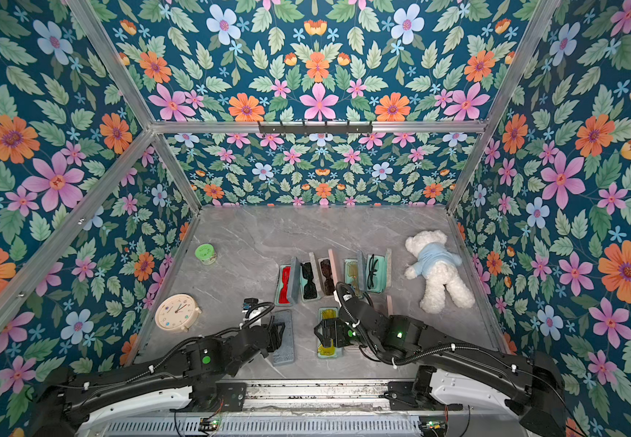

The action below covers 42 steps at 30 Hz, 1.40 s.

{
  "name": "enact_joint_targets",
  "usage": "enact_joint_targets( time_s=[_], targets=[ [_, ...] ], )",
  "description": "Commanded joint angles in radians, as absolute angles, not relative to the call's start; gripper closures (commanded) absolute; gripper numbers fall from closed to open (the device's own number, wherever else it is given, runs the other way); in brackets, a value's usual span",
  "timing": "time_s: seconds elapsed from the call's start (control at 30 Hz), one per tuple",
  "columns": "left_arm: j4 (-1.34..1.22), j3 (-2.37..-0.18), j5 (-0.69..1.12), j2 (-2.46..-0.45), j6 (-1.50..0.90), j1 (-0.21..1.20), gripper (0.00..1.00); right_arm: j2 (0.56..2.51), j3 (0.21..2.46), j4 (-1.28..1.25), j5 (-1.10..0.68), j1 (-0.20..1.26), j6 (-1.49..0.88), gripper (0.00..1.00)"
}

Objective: Close the glasses case
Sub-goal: Move the glasses case to the center of the board.

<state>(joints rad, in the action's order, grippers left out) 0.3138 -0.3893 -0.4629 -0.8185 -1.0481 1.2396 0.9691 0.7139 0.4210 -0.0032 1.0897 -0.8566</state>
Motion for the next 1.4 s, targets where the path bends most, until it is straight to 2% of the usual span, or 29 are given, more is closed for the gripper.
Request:
enact_joint_targets(
  time_s=[0.0, 0.43, 1.03, 1.37],
  targets=[
    [0.263, -0.42, -0.498, -0.887, -1.07, 1.257, 0.36, 0.948, 0.699, 0.471, 0.015, 1.089, -0.857, 0.08],
    [0.175, -0.489, -0.488, -1.095, -1.072, 1.297, 0.36, 0.905, 0.652, 0.474, -0.017, 1.085, -0.864, 0.08],
    [0.081, -0.489, -0.433, -1.162, -1.042, 1.298, 0.41, 0.888, 0.583, 0.427, -0.043, 1.083, -0.876, 0.08],
    [-0.019, -0.531, -0.36, -1.277, -1.003, 1.295, 0.44, 0.903, 0.551, 0.4, -0.111, 0.993, -0.878, 0.1]
  ],
)
